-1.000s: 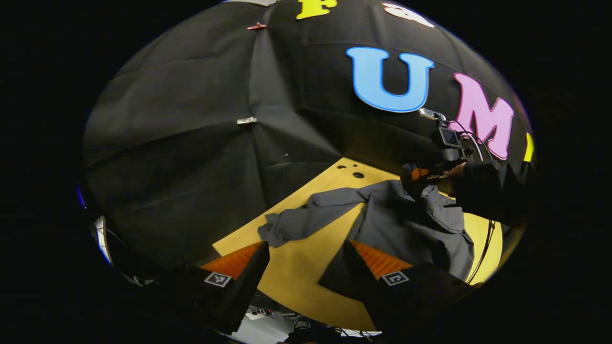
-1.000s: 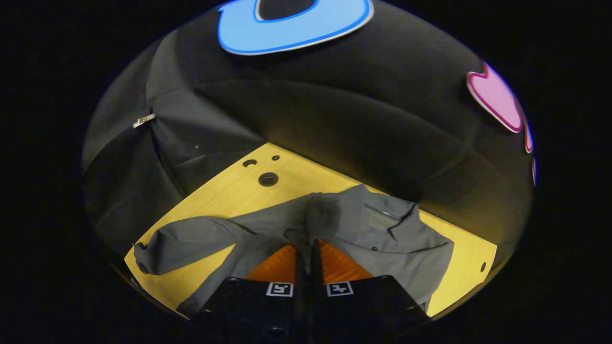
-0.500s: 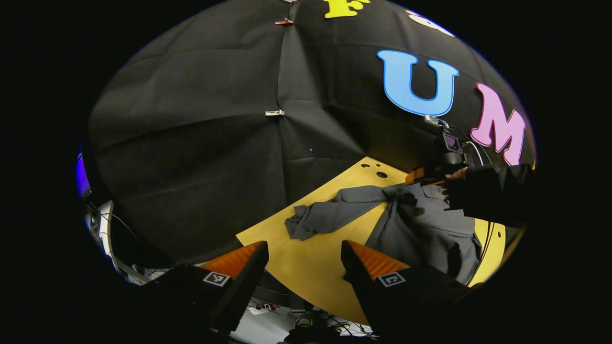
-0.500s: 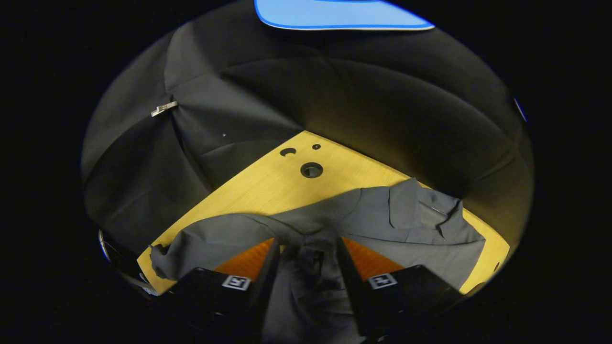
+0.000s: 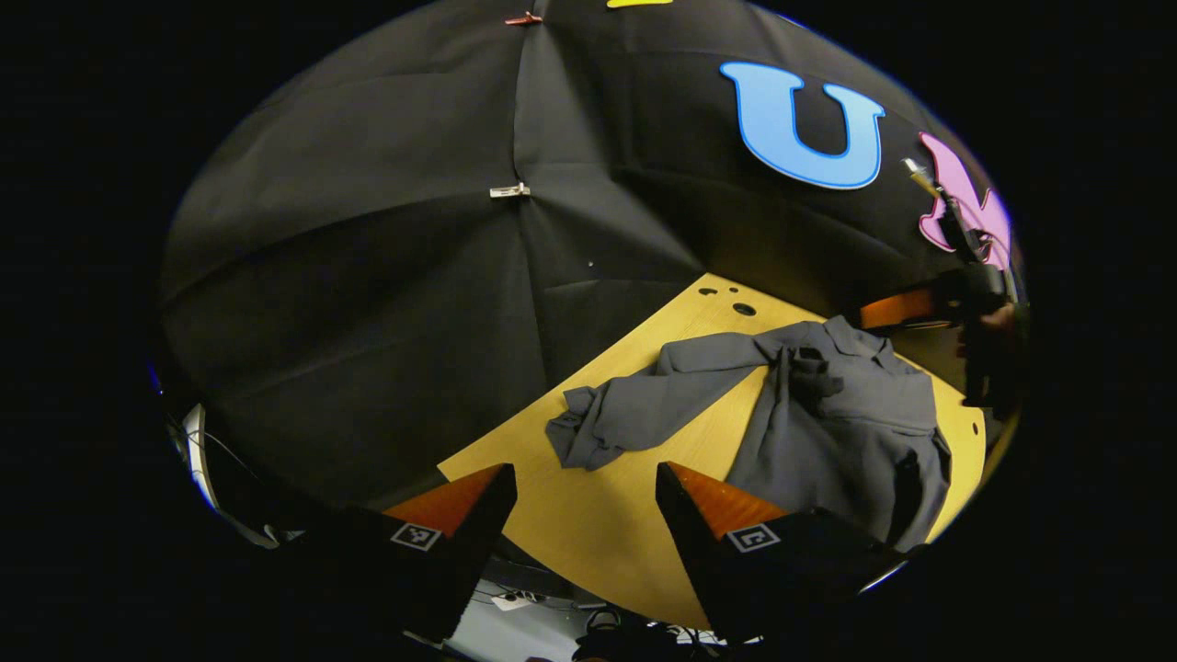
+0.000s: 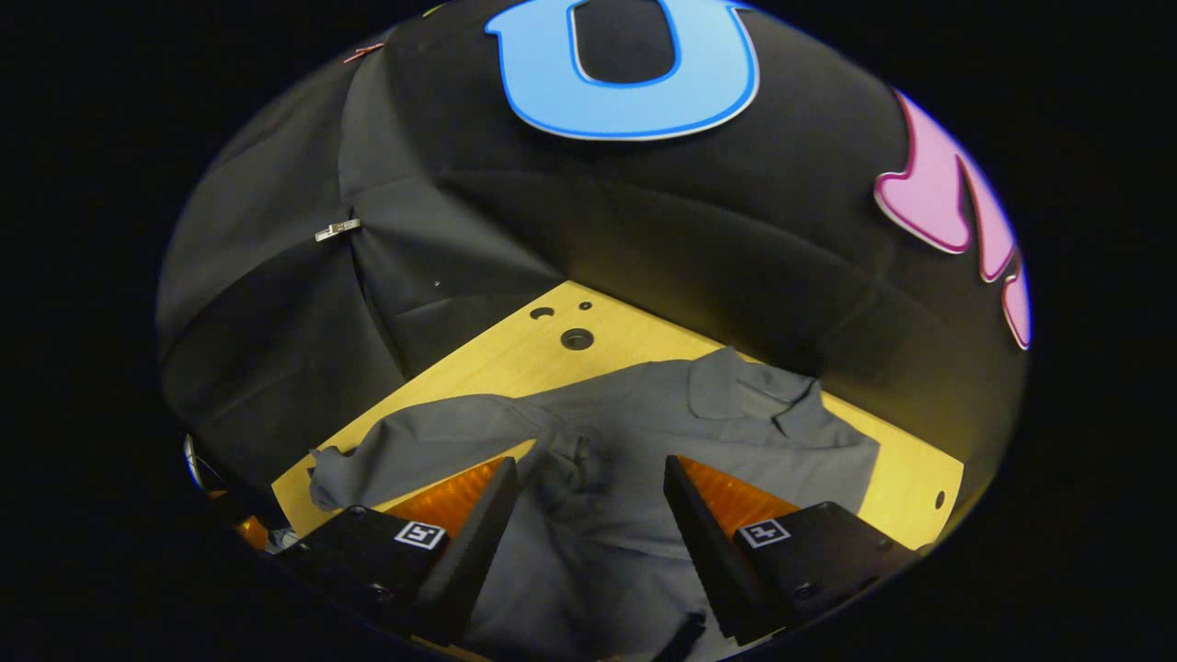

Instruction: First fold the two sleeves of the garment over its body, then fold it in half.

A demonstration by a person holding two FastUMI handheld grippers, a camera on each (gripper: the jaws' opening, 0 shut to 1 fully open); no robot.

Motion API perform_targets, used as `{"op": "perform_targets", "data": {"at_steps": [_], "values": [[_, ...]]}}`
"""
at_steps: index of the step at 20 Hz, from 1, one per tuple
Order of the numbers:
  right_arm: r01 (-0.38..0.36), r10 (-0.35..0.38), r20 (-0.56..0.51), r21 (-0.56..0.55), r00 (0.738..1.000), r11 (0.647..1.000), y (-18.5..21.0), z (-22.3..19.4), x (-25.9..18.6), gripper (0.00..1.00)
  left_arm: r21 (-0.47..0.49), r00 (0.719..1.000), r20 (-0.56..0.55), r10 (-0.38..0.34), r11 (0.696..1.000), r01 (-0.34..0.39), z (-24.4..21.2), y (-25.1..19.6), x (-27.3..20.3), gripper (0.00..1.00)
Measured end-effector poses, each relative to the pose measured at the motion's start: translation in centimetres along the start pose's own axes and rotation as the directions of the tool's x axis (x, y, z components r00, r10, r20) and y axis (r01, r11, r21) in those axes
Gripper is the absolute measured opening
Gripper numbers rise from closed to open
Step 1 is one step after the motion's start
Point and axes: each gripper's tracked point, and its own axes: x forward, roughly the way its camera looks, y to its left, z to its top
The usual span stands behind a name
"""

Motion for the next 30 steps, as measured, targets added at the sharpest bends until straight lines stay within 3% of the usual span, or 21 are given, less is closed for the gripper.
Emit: {"op": "perform_targets", "data": {"at_steps": [3, 6, 10, 12, 19, 23, 24, 26, 27, 28, 30], "values": [[0.041, -0.042, 0.027, 0.022, 0.999, 0.999, -2.4, -0.5, -3.7, 0.99, 0.013, 0.999, -0.036, 0.0, 1.0, 0.001, 0.0, 0.5, 3.6, 0.93], [0.097, -0.099, 0.057, 0.036, 0.993, 0.995, -4.9, -1.5, -8.0, 0.99, 0.023, 0.997, -0.076, -0.01, 1.0, 0.011, -0.1, 0.5, 7.2, 0.96], [0.13, -0.14, 0.093, 0.104, 0.986, 0.986, -5.9, -3.4, -14.0, 0.99, 0.018, 0.988, -0.151, -0.025, 0.999, 0.028, -1.0, -0.2, 11.7, 0.93], [0.141, -0.162, 0.128, 0.157, 0.979, 0.977, -6.0, -4.1, -17.2, 0.99, 0.032, 0.984, -0.179, -0.016, 0.999, 0.022, -1.5, -0.5, 13.3, 0.97], [0.175, -0.26, 0.19, 0.375, 0.947, 0.911, -7.1, -7.7, -26.2, 0.97, 0.133, 0.967, -0.252, 0.043, 0.991, -0.01, -2.7, -0.6, 17.4, 0.96], [0.229, -0.321, 0.171, 0.412, 0.931, 0.882, -9.4, -10.3, -29.6, 0.97, 0.158, 0.965, -0.259, 0.026, 0.987, 0.016, -2.6, -1.3, 17.9, 0.98], [0.235, -0.331, 0.167, 0.425, 0.929, 0.874, -9.9, -10.6, -29.9, 0.98, 0.145, 0.965, -0.261, 0.002, 0.989, 0.037, -2.7, -1.8, 18.0, 0.95], [0.246, -0.346, 0.157, 0.447, 0.925, 0.86, -10.9, -11.2, -30.3, 0.99, 0.124, 0.967, -0.256, -0.006, 0.991, 0.039, -2.7, -1.9, 18.1, 0.75], [0.257, -0.357, 0.152, 0.45, 0.922, 0.855, -11.6, -11.3, -30.3, 0.99, 0.108, 0.967, -0.255, -0.022, 0.993, 0.052, -2.9, -2.3, 18.0, 0.79], [0.266, -0.365, 0.15, 0.448, 0.919, 0.854, -12.3, -11.4, -30.2, 0.99, 0.099, 0.968, -0.249, -0.029, 0.994, 0.055, -2.7, -2.4, 17.8, 0.64], [0.271, -0.367, 0.152, 0.435, 0.918, 0.858, -13.3, -11.4, -29.9, 0.99, 0.115, 0.967, -0.254, -0.036, 0.991, 0.067, -3.0, -2.8, 18.0, 0.56]]}}
